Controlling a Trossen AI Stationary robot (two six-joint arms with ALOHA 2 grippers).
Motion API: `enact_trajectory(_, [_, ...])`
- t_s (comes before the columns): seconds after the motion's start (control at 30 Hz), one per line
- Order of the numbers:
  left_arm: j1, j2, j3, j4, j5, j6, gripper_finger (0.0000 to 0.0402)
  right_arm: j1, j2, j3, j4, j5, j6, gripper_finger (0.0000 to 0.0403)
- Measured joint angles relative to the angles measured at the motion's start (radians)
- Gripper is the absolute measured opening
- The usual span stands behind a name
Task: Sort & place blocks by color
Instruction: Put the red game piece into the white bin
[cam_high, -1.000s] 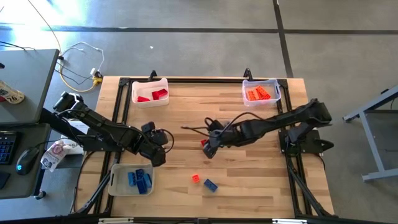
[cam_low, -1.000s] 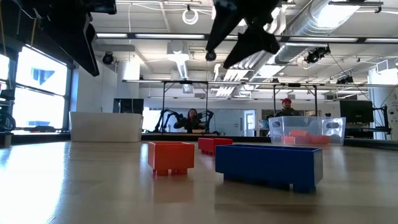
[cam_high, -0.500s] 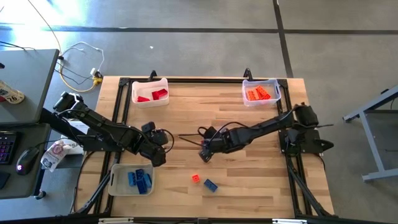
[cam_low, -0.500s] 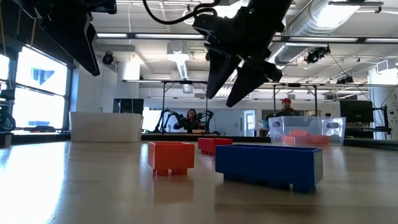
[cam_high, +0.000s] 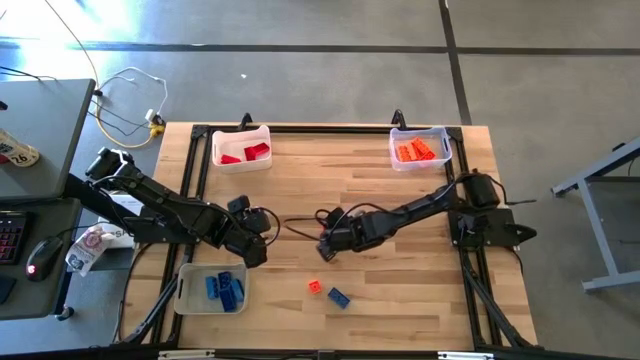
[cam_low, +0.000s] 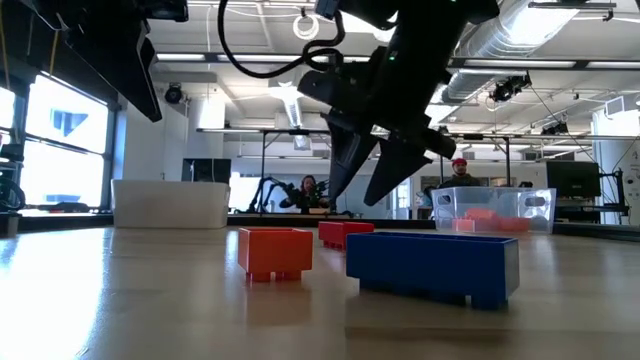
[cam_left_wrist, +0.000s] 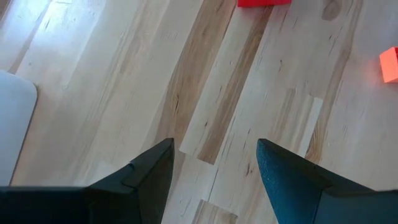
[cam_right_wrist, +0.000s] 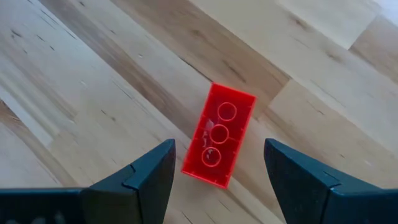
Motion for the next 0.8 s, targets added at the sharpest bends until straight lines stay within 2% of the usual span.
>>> enact_trajectory(0.8, [0.0, 0.0, 0.0, 0.026, 0.0, 0.0, 0.0214, 0.011, 0.124, 0.0, 0.044, 0.011, 0.01, 0.0227])
